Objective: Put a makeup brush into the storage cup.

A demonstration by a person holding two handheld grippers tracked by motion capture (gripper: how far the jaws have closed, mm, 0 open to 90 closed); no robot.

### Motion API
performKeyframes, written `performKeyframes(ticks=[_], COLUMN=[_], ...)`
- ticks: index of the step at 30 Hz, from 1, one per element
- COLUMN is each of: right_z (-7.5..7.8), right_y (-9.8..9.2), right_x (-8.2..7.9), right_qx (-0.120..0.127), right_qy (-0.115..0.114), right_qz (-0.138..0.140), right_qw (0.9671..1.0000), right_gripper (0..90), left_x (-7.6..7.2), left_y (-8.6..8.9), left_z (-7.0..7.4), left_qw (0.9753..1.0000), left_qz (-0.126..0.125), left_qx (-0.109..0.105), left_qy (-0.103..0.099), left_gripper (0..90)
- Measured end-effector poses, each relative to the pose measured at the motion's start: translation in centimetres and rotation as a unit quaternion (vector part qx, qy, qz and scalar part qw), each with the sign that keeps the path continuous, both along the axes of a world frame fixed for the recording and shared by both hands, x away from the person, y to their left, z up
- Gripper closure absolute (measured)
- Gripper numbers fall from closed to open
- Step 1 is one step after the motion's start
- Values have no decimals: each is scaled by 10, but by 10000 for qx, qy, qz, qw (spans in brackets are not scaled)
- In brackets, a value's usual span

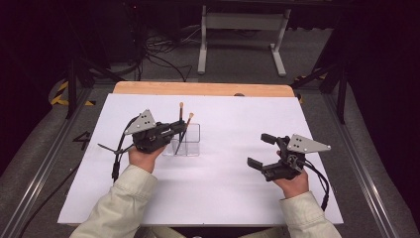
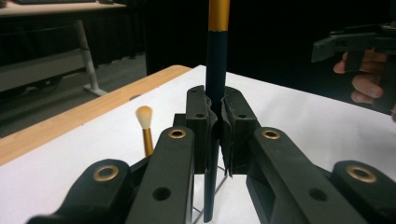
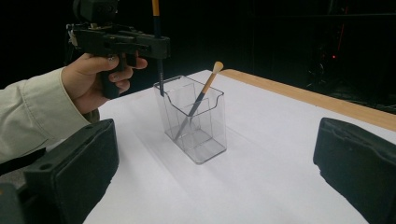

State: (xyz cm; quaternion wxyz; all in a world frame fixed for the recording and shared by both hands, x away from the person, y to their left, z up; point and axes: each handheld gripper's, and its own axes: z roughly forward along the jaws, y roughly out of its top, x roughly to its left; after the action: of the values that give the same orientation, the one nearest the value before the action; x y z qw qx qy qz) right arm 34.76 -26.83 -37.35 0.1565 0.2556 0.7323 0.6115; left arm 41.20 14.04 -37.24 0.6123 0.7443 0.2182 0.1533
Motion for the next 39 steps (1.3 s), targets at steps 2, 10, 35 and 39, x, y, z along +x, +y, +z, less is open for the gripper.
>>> performKeyframes(ticks=[2, 10, 35, 39], right_z=[0, -1, -3, -3], right_y=[0, -3, -2, -1], right_x=[0, 0, 3, 4], right_qx=[4, 42, 156, 170], right_qy=[-2, -51, 37, 58], right_qz=[-11, -38, 108, 140], right_qw=[10000, 10000, 9998, 9997], right_gripper=[7, 7, 7, 7], left_x=[1, 10, 25, 24], left_y=[0, 2, 7, 8], left_z=[0, -5, -30, -32], left_qw=[10000, 9995, 9992, 9992], left_qz=[32, 282, 345, 305], left_qx=[-21, -13, 118, 148], left_qy=[-37, -126, 172, 193], left_gripper=[827, 826, 825, 825])
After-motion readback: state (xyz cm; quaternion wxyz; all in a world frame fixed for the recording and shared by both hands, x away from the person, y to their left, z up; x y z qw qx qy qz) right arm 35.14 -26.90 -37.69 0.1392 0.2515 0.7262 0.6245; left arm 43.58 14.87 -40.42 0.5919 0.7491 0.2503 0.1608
